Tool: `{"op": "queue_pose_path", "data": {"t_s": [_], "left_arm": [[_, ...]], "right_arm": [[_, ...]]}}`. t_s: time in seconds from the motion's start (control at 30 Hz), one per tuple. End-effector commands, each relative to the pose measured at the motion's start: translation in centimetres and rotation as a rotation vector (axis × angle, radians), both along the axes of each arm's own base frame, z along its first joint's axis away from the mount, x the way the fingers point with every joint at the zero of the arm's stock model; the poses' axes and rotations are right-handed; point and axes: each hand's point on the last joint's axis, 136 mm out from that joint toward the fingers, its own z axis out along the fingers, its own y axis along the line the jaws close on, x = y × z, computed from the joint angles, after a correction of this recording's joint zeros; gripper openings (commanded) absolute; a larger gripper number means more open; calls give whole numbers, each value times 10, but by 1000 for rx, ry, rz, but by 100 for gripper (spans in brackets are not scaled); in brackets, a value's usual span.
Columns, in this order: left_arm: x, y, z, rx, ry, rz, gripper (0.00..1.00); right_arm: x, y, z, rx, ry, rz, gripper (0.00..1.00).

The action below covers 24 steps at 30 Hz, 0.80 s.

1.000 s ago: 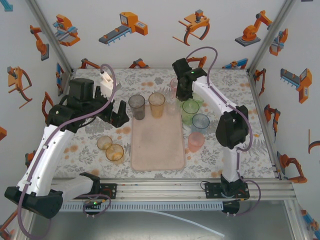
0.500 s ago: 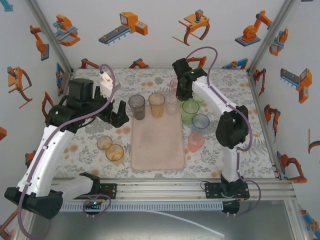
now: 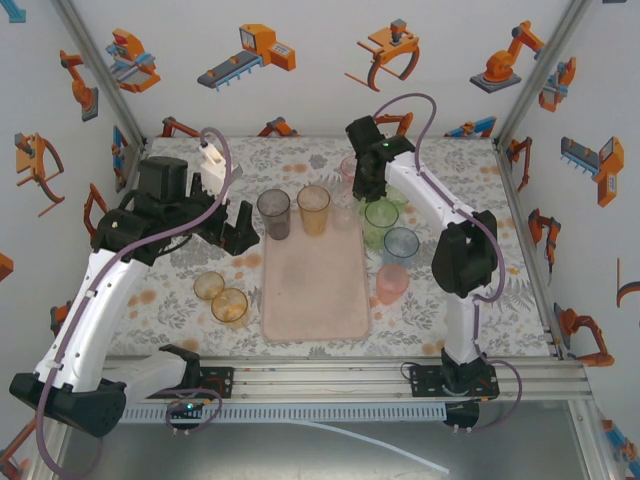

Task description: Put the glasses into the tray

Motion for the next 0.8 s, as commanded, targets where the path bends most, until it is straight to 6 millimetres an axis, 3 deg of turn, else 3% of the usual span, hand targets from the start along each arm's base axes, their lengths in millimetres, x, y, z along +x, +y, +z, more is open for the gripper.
{"op": "queue_pose_path", "data": {"t_s": [0.0, 0.47, 0.63, 0.77], "left_arm": [[2, -2, 7, -29, -5, -4, 97], [4, -2, 12, -30, -18, 3, 97], [0, -2, 16, -23, -28, -16, 97], [0, -1, 16, -11, -29, -17, 97]], "right_arm": [[-3, -8, 16, -3, -22, 0, 27], [7, -2, 63, 18, -91, 46, 32], [4, -13, 89, 13, -142, 37, 33], [-11, -33, 117, -12, -190, 23, 33]]}}
